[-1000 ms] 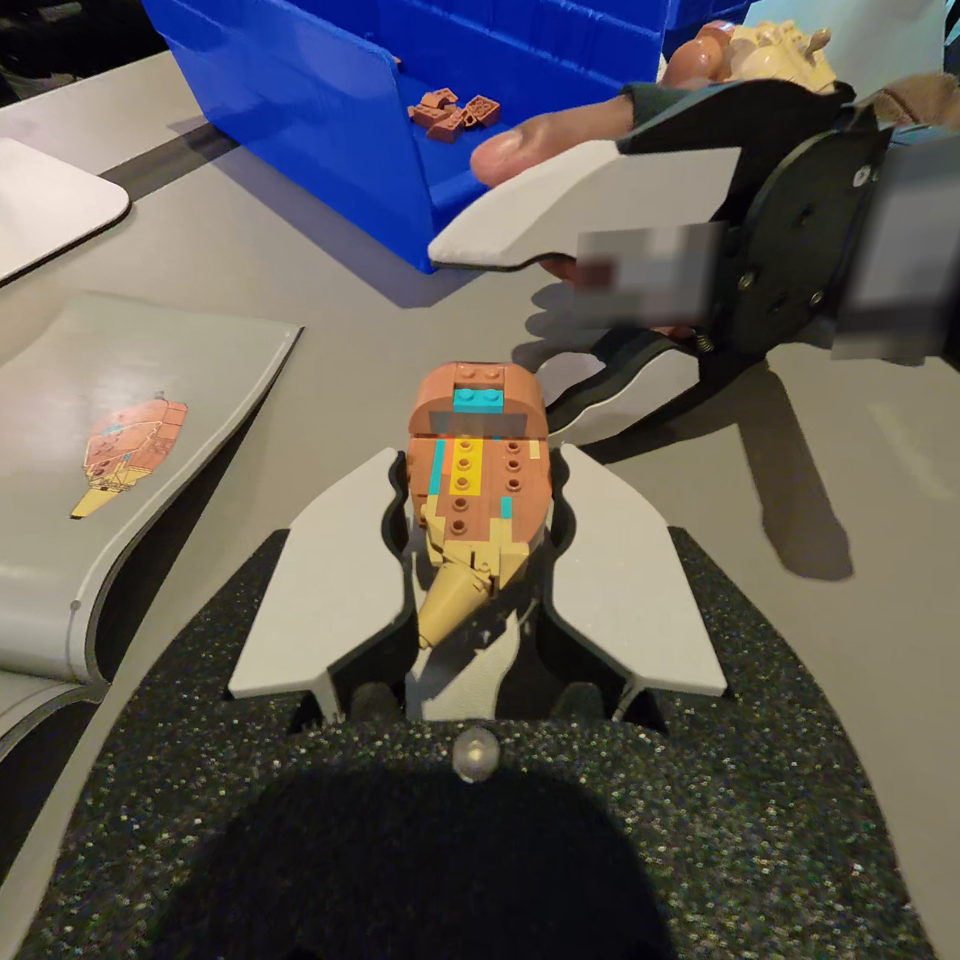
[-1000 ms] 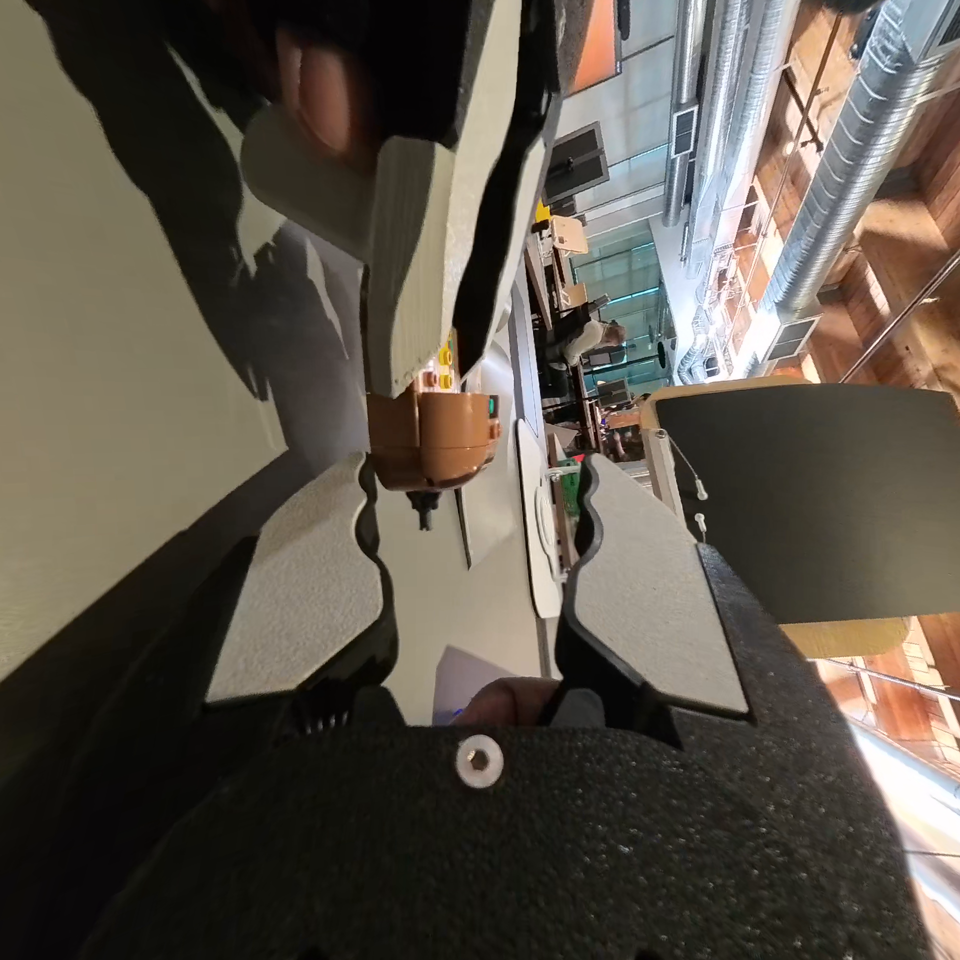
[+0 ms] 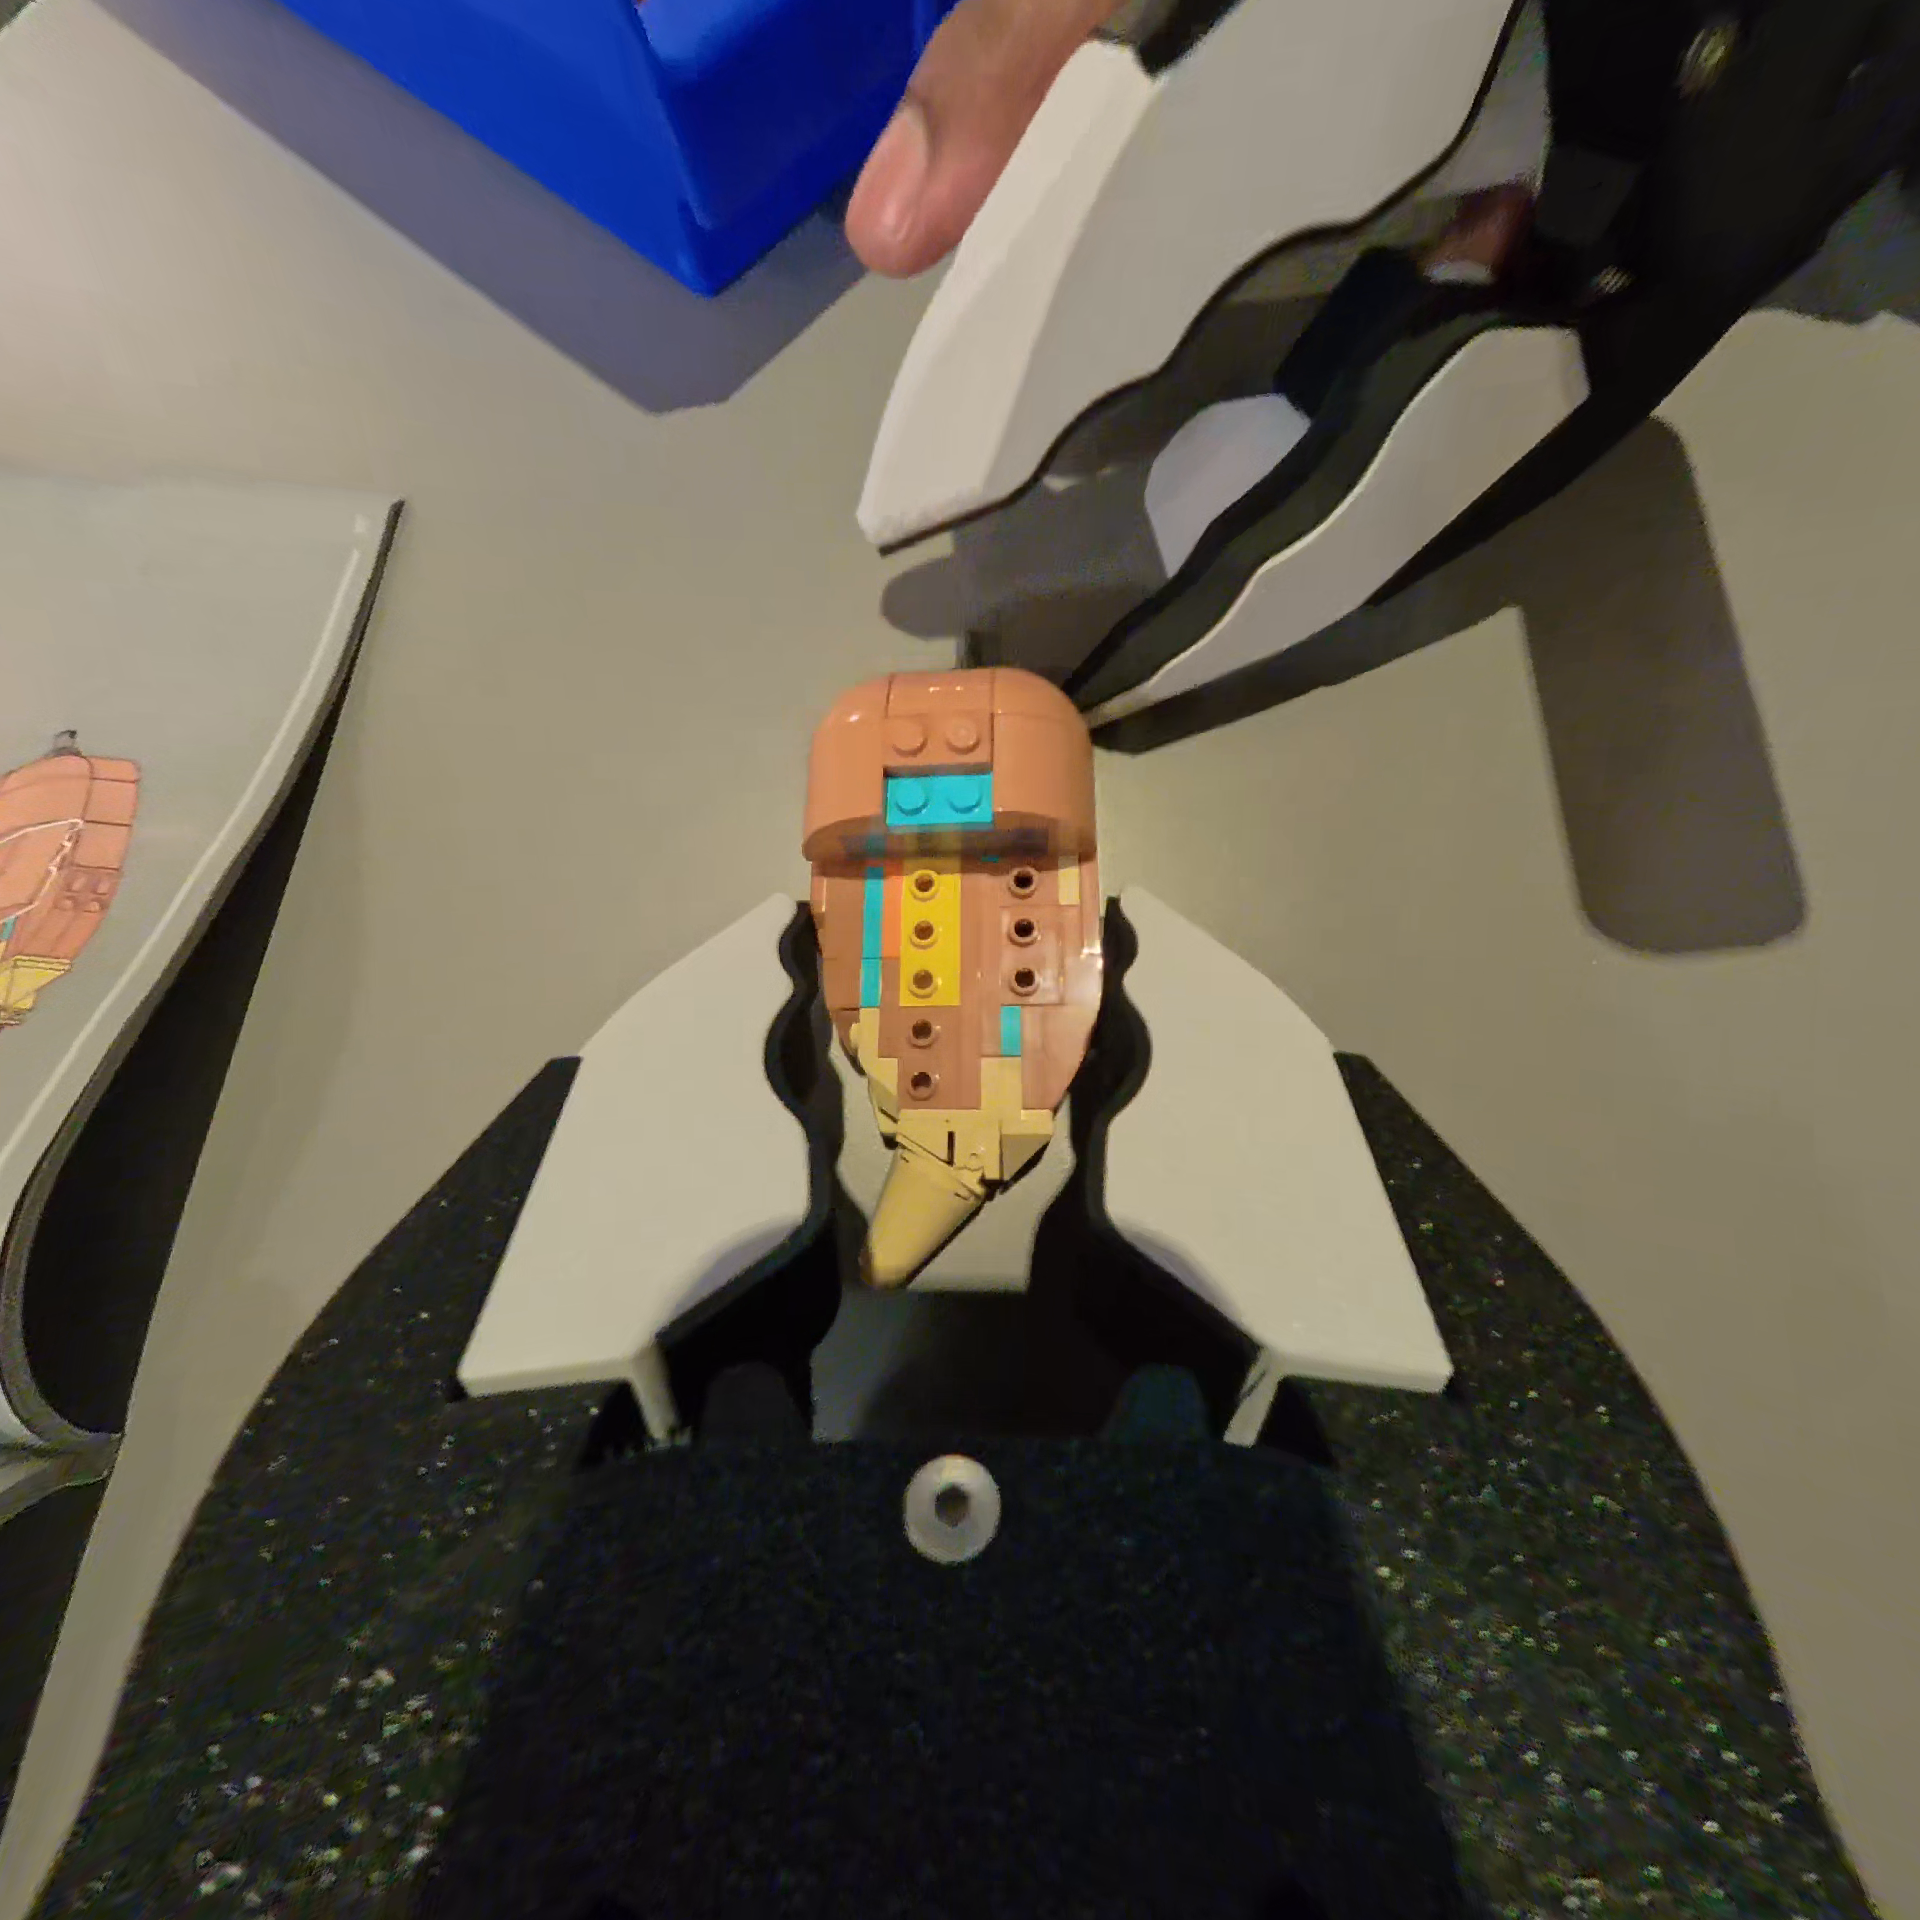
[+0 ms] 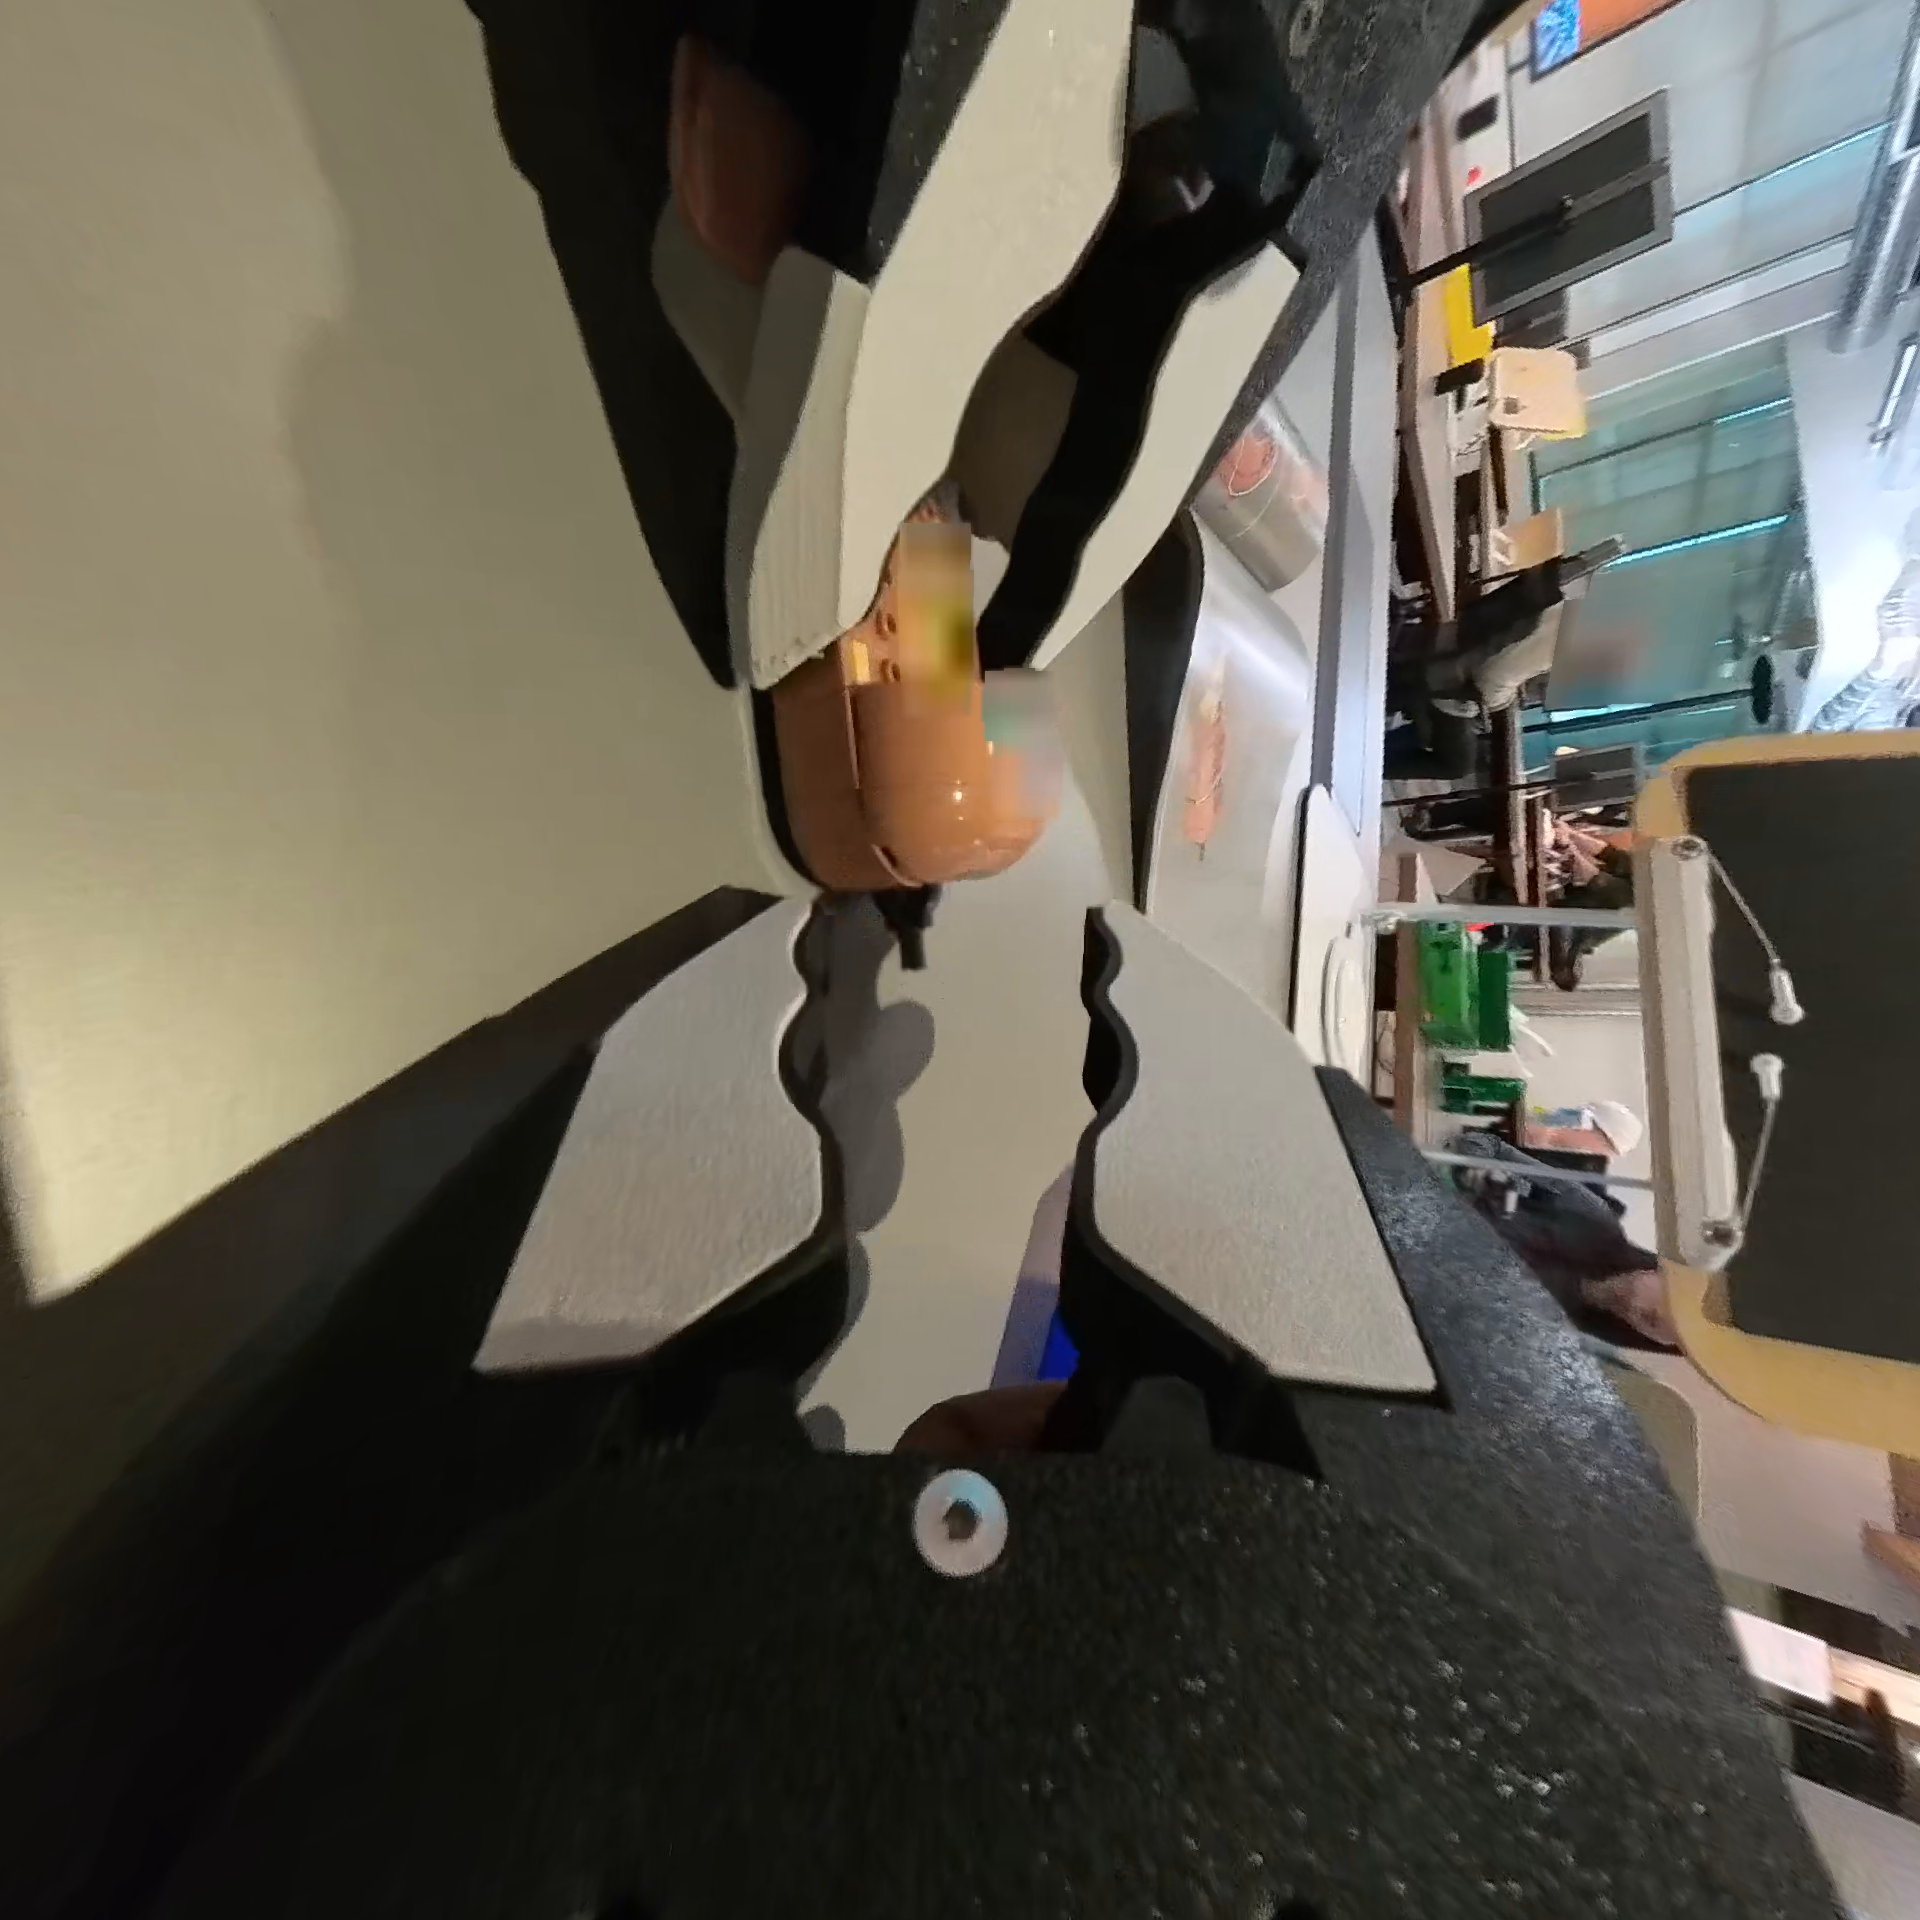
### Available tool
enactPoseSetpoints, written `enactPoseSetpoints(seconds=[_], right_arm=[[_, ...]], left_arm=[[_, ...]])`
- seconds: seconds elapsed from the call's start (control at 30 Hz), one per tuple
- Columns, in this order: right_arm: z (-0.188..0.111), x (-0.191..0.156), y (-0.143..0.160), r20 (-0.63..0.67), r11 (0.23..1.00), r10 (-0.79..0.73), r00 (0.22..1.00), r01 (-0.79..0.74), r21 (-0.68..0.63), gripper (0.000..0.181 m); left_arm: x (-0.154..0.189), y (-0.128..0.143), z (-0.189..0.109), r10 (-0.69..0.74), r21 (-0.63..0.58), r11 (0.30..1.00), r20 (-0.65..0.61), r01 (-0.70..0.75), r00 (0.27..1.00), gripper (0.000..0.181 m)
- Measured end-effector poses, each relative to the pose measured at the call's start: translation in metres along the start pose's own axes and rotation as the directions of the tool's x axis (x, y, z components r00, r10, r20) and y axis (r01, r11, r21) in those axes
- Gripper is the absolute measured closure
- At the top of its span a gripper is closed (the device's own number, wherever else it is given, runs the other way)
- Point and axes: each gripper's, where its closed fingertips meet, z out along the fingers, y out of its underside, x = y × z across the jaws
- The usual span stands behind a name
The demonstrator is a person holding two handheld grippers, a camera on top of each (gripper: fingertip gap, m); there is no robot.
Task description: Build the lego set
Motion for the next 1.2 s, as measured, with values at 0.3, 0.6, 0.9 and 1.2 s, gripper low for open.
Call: enactPoseSetpoints(seconds=[0.3, 0.6, 0.9, 1.2], right_arm=[[-0.016, -0.001, 0.013, -0.006, 0.999, 0.035, 0.999, -0.035, -0.023, 0.127], [-0.019, -0.002, 0.014, -0.016, 0.999, 0.040, 0.999, -0.040, -0.018, 0.127], [-0.017, -0.002, 0.002, -0.033, 0.999, 0.037, 0.999, -0.036, 0.033, 0.119], [-0.011, 0.003, -0.013, -0.112, 0.998, -0.015, 0.994, 0.022, 0.063, 0.114]], left_arm=[[0.002, -0.002, 0.000, 0.049, -0.033, 0.998, 0.027, -0.048, 0.998, 0.124], [0.001, 0.001, 0.003, 0.019, -0.048, 0.999, 0.037, -0.017, 0.999, 0.117], [0.005, 0.001, 0.004, 0.036, -0.019, 0.999, -0.029, -0.036, 0.999, 0.127], [0.003, -0.007, -0.001, 0.016, 0.043, 0.999, -0.048, -0.014, 0.999, 0.127]])
